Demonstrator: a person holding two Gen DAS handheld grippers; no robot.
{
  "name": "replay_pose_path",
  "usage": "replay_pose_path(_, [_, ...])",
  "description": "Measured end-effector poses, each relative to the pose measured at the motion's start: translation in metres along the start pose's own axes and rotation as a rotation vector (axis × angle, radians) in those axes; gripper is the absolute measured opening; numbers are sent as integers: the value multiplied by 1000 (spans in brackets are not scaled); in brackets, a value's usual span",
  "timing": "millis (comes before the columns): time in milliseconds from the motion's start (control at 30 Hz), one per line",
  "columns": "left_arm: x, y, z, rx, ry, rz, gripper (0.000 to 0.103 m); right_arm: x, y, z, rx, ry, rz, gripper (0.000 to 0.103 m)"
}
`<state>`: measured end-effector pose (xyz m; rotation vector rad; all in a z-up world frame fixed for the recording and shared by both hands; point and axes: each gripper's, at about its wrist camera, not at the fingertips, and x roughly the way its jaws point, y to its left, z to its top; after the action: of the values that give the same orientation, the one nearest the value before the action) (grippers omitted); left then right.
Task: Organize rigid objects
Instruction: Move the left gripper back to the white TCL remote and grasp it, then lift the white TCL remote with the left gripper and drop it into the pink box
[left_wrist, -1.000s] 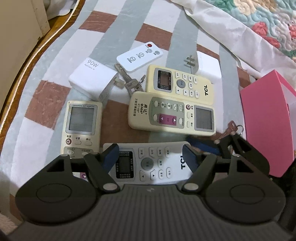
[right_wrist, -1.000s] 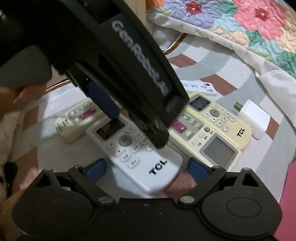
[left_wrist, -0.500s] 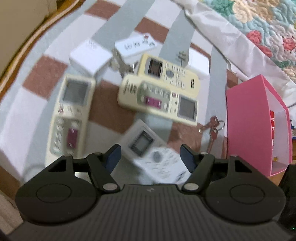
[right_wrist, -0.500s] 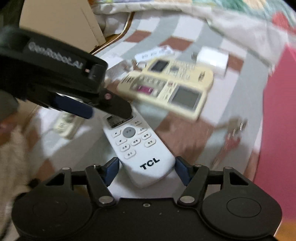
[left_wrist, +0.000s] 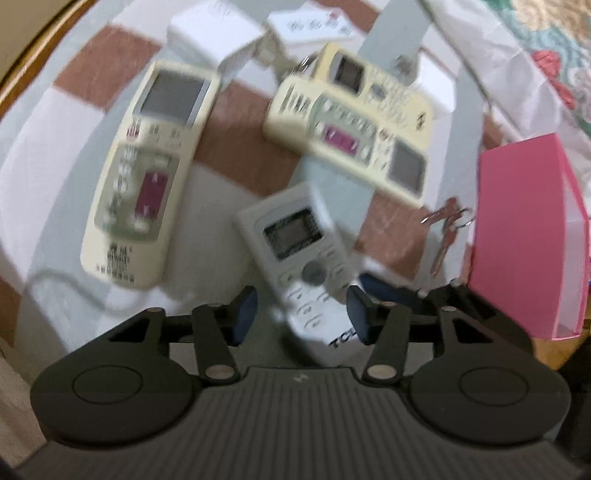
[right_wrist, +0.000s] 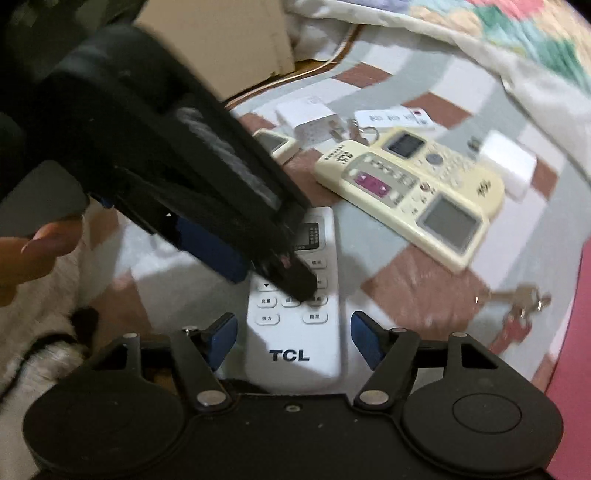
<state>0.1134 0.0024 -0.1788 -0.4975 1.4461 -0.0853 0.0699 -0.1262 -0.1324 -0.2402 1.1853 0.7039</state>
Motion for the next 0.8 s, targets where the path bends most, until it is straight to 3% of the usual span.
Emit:
replay_pose_path(100, [1, -4, -3, 30, -26, -11, 57, -3, -7, 6, 151, 28, -22, 63])
replay_pose_path(200, [2, -3, -3, -3, -53, -48, 58, -4, -9, 1, 199, 1, -23, 63])
replay_pose_path(233, [2, -3, -2, 0, -56, -64, 55, -5, -9, -2, 204, -15, -23, 63])
replay_pose_path(267, [2, -3, -3, -3, -57, -78, 46, -6, -8, -5, 208, -29, -23, 63])
replay_pose_path(300, [3, -4, -4, -3, -58, -71, 45, -7, -9, -7, 216, -39, -20, 63])
replay_pose_path(467, [-1, -16, -12, 77, -102, -38, 45, -14, -13, -17, 242, -61, 28, 62])
replay_pose_path(800, [-22, -44, -38, 264, -157, -46, 45, -36, -12, -34, 239, -109, -8, 62])
